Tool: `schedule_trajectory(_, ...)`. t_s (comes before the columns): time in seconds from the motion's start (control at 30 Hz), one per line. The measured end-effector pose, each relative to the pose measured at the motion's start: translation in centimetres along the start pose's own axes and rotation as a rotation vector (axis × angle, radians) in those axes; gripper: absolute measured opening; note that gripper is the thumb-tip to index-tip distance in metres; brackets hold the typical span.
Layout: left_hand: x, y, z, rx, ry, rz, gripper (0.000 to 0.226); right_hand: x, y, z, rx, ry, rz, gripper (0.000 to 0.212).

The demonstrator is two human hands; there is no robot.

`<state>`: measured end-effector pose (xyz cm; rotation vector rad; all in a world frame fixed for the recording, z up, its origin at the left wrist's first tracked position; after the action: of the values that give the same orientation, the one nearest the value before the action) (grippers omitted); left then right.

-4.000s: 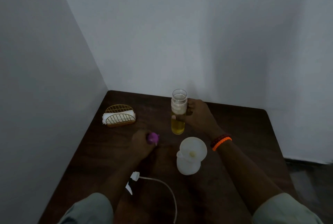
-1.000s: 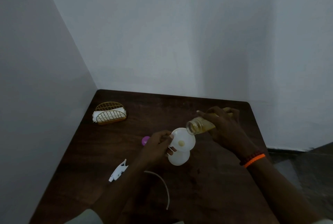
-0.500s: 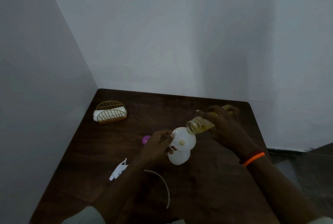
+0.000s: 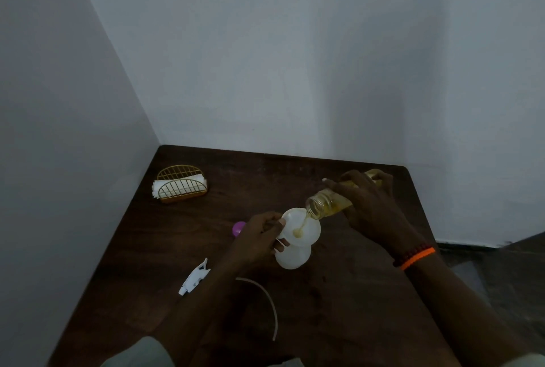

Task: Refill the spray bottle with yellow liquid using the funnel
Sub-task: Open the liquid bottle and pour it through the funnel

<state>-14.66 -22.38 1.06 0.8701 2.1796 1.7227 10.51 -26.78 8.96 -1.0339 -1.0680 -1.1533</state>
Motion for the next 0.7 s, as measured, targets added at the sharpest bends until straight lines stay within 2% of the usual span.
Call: schedule_trajectory(0.7,0.0,-0.28,0.18,0.015,-0.015,-0.023,0.023,0.66,0.15,0.16,-0.005,-0.004,-0.009,0.077)
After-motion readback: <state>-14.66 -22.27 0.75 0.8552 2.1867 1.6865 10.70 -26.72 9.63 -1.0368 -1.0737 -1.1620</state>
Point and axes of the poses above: each hand's wrist, its own z-axis towards the middle knuckle, its own x-axis out of the back of the hand, y = z × x, the point moved 1 cm from there along z, towards the middle knuckle, and after that the axes turned 3 degrees about z, right-handed, at the moved point
